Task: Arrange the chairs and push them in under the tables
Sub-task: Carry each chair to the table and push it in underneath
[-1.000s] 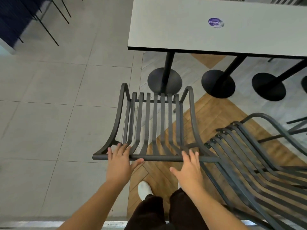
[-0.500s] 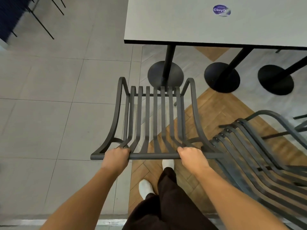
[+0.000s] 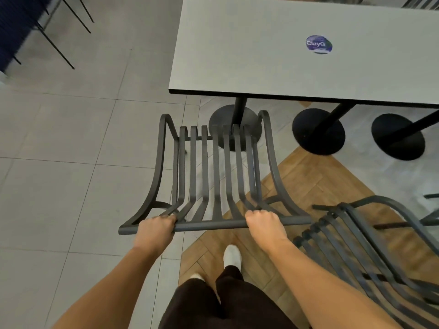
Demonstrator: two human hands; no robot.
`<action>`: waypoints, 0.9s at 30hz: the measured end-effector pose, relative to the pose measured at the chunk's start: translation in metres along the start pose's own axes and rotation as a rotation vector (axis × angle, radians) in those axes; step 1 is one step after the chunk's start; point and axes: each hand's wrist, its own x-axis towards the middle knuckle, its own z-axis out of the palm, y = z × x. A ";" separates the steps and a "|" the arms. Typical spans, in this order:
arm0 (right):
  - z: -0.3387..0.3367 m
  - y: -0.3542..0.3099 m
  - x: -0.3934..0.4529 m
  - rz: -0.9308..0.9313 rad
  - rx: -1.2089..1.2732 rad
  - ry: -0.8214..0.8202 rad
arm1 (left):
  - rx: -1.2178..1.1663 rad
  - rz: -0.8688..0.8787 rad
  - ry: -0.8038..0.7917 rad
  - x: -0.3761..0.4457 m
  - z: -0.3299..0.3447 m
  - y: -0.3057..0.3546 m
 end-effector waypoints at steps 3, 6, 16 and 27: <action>-0.014 0.009 0.027 0.005 0.008 0.017 | -0.004 0.017 -0.011 0.031 -0.016 -0.007; -0.027 0.013 0.056 0.009 0.028 0.024 | 0.015 0.035 -0.004 0.063 -0.033 -0.018; -0.077 0.011 0.141 0.085 0.091 0.003 | 0.068 0.085 -0.042 0.165 -0.088 -0.065; -0.097 0.010 0.159 0.182 0.145 -0.042 | -0.005 0.112 -0.085 0.181 -0.106 -0.067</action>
